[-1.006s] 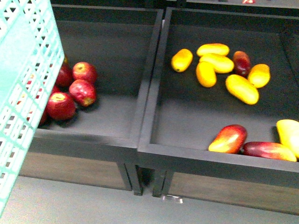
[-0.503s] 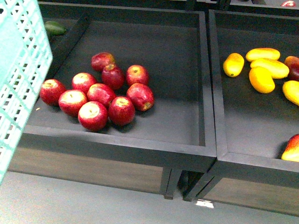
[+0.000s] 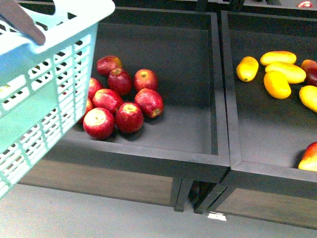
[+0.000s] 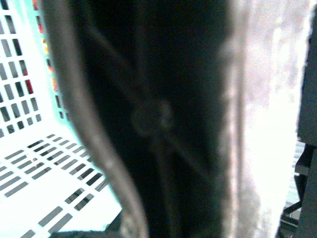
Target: Pick mango and avocado into basket
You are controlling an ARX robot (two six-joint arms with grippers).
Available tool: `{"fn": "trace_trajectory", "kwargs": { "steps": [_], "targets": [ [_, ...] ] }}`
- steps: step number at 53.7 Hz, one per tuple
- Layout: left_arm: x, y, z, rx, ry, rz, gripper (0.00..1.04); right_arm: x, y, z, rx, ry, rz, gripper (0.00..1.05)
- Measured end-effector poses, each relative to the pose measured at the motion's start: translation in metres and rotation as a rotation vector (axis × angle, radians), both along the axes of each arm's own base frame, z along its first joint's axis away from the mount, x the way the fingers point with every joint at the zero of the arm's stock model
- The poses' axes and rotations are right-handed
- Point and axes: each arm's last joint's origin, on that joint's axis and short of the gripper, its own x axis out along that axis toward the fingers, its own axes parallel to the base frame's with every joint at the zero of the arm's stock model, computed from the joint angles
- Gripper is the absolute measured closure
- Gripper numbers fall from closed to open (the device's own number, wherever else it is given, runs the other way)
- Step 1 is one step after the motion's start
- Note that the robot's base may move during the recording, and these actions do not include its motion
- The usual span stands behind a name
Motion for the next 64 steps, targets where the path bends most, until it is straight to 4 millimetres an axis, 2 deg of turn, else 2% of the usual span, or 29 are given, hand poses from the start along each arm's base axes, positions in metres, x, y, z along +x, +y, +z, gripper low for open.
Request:
{"fn": "trace_trajectory", "kwargs": {
  "steps": [8, 13, 16, 25, 33, 40, 48, 64],
  "targets": [
    [0.040, -0.021, -0.002, 0.006, 0.015, -0.018, 0.91, 0.000, 0.000, 0.000, 0.000, 0.000, -0.002, 0.09],
    [0.067, -0.044, 0.000, 0.025, 0.029, -0.071, 0.91, 0.000, 0.000, 0.000, 0.000, 0.000, -0.002, 0.09],
    [0.086, -0.067, 0.001, 0.042, 0.032, -0.148, 0.91, 0.000, 0.000, 0.000, 0.000, 0.000, -0.002, 0.09],
    [0.107, -0.117, -0.003, 0.122, 0.060, -0.356, 0.91, 0.000, 0.000, 0.000, 0.000, 0.000, -0.002, 0.09],
    [0.110, -0.151, -0.010, 0.187, 0.079, -0.522, 0.91, 0.000, 0.000, 0.000, 0.000, 0.000, -0.002, 0.09],
    [0.102, -0.174, -0.010, 0.211, 0.038, -0.687, 0.91, 0.000, 0.000, 0.000, 0.000, 0.000, -0.002, 0.09],
    [0.098, -0.183, -0.007, 0.213, -0.012, -0.748, 0.91, 0.000, 0.000, 0.000, 0.000, 0.000, -0.002, 0.09],
    [0.099, -0.183, -0.007, 0.226, -0.017, -0.741, 0.91, 0.000, 0.000, 0.000, 0.000, 0.000, -0.002, 0.09]
  ]
}}
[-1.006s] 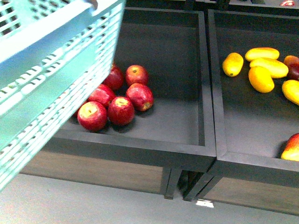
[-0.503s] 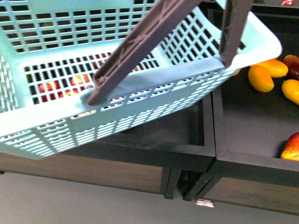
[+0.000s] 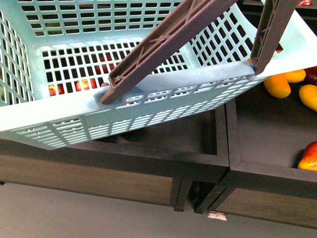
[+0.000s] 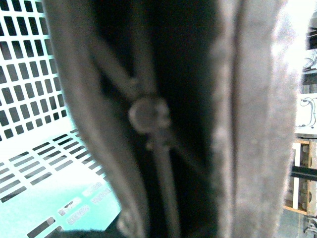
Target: Pick mango and avocado into basket
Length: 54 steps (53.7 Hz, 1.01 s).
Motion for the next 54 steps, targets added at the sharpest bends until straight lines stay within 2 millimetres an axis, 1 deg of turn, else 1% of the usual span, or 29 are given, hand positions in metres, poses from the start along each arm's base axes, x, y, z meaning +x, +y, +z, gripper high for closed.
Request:
{"fn": "trace_trajectory", "kwargs": {
  "steps": [2, 4, 5, 6, 9, 10, 12, 16, 21, 24, 28, 29, 32, 33, 34, 38, 39, 44, 48, 54],
  "targets": [
    [0.000, 0.000, 0.000, 0.000, 0.000, 0.000, 0.91, 0.000, 0.000, 0.000, 0.000, 0.000, 0.000, 0.09],
    [0.000, 0.000, 0.000, 0.000, 0.000, -0.001, 0.91, 0.001, 0.000, -0.001, 0.013, 0.036, -0.018, 0.09],
    [0.000, 0.000, 0.000, -0.001, 0.000, -0.001, 0.91, 0.000, -0.001, -0.001, 0.049, 0.100, -0.058, 0.09],
    [0.000, 0.000, 0.000, 0.000, 0.000, -0.002, 0.91, 0.001, -0.002, 0.000, 0.092, 0.227, -0.122, 0.09],
    [0.000, 0.000, 0.000, -0.002, 0.001, -0.003, 0.91, 0.005, -0.008, -0.002, 0.173, 0.474, -0.238, 0.09],
    [0.000, 0.000, 0.000, -0.002, 0.000, -0.005, 0.91, 0.007, -0.010, -0.003, 0.193, 0.506, -0.256, 0.09],
    [-0.001, -0.001, 0.000, -0.002, 0.000, -0.009, 0.91, 0.011, -0.014, -0.005, 0.216, 0.536, -0.274, 0.09],
    [0.000, -0.001, 0.000, -0.004, 0.002, -0.008, 0.91, 0.019, -0.023, -0.003, 0.243, 0.536, -0.297, 0.09],
    [0.000, 0.000, 0.000, -0.001, -0.001, -0.005, 0.91, 0.042, -0.046, 0.007, 0.216, 0.476, -0.332, 0.09],
    [0.000, 0.000, 0.000, 0.000, -0.002, -0.005, 0.91, 0.054, -0.055, 0.010, 0.180, 0.461, -0.329, 0.09],
    [0.000, 0.000, 0.000, -0.002, 0.000, -0.003, 0.91, 0.085, -0.078, 0.012, 0.088, 0.439, -0.302, 0.09],
    [0.000, 0.000, 0.000, -0.001, 0.000, -0.003, 0.91, 0.097, -0.086, 0.010, 0.046, 0.442, -0.297, 0.09],
    [0.000, 0.000, 0.000, 0.000, -0.001, -0.003, 0.91, 0.123, -0.101, 0.005, -0.024, 0.458, -0.296, 0.09],
    [0.000, 0.000, 0.000, 0.000, -0.001, -0.003, 0.91, 0.127, -0.104, 0.004, -0.037, 0.462, -0.295, 0.09],
    [0.000, 0.000, 0.000, -0.001, -0.001, -0.004, 0.91, 0.141, -0.111, -0.001, -0.072, 0.477, -0.290, 0.09],
    [0.000, 0.000, 0.000, -0.003, 0.000, -0.006, 0.91, 0.175, -0.129, -0.019, -0.157, 0.550, -0.285, 0.09],
    [0.000, 0.000, 0.000, -0.003, 0.001, -0.006, 0.91, 0.188, -0.135, -0.026, -0.183, 0.580, -0.283, 0.09],
    [0.000, 0.000, 0.000, -0.003, 0.000, -0.006, 0.91, 0.231, -0.153, -0.056, -0.274, 0.703, -0.248, 0.09],
    [0.000, 0.000, 0.000, -0.002, 0.000, -0.004, 0.91, 0.252, -0.158, -0.070, -0.304, 0.754, -0.213, 0.09],
    [0.000, 0.000, 0.000, -0.002, 0.000, -0.004, 0.91, 0.277, -0.161, -0.085, -0.342, 0.802, -0.162, 0.09]
  ]
}}
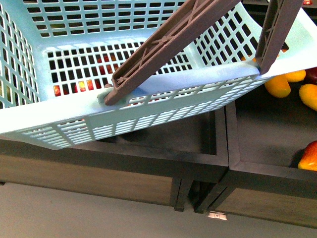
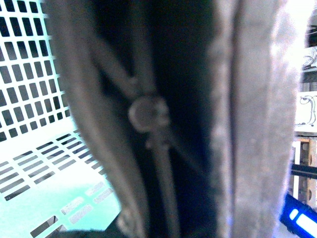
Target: Pick mango and avocado into basket
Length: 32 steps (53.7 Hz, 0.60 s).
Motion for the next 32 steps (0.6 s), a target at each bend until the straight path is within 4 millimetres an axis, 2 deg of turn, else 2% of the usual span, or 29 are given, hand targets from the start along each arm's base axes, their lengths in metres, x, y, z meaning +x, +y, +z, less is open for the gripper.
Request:
{"fn": "trace_trajectory", "kwargs": {
  "steps": [9, 17, 32],
  "targets": [
    [0.000, 0.000, 0.000, 0.000, 0.000, 0.000, 0.91, 0.038, -0.002, -0.026, -0.032, 0.094, 0.094, 0.09],
    [0.000, 0.000, 0.000, 0.000, 0.000, 0.000, 0.91, 0.064, -0.010, -0.049, -0.048, 0.150, 0.114, 0.09],
    [0.000, 0.000, 0.000, 0.000, 0.000, 0.000, 0.91, 0.089, -0.016, -0.068, -0.038, 0.197, 0.162, 0.09]
  ]
}}
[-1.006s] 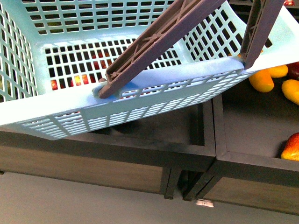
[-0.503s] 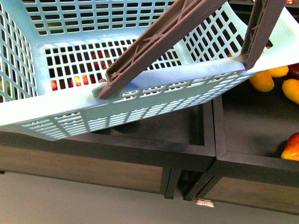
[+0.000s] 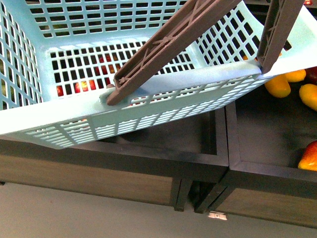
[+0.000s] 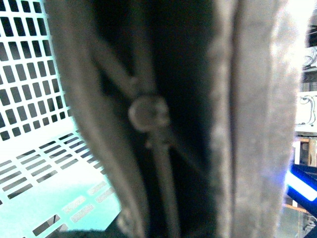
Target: Pick mango and avocado into basket
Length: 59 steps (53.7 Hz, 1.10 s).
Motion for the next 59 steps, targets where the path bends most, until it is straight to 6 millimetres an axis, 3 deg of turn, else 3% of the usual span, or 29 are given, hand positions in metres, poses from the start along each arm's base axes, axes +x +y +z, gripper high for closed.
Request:
{"fn": "trace_trajectory", "kwargs": {
  "steps": [24, 59],
  "targets": [
    [0.000, 0.000, 0.000, 0.000, 0.000, 0.000, 0.91, 0.048, -0.004, -0.020, -0.025, 0.026, 0.016, 0.09],
    [0.000, 0.000, 0.000, 0.000, 0.000, 0.000, 0.91, 0.066, -0.012, -0.046, -0.013, 0.066, -0.022, 0.09]
  ]
}}
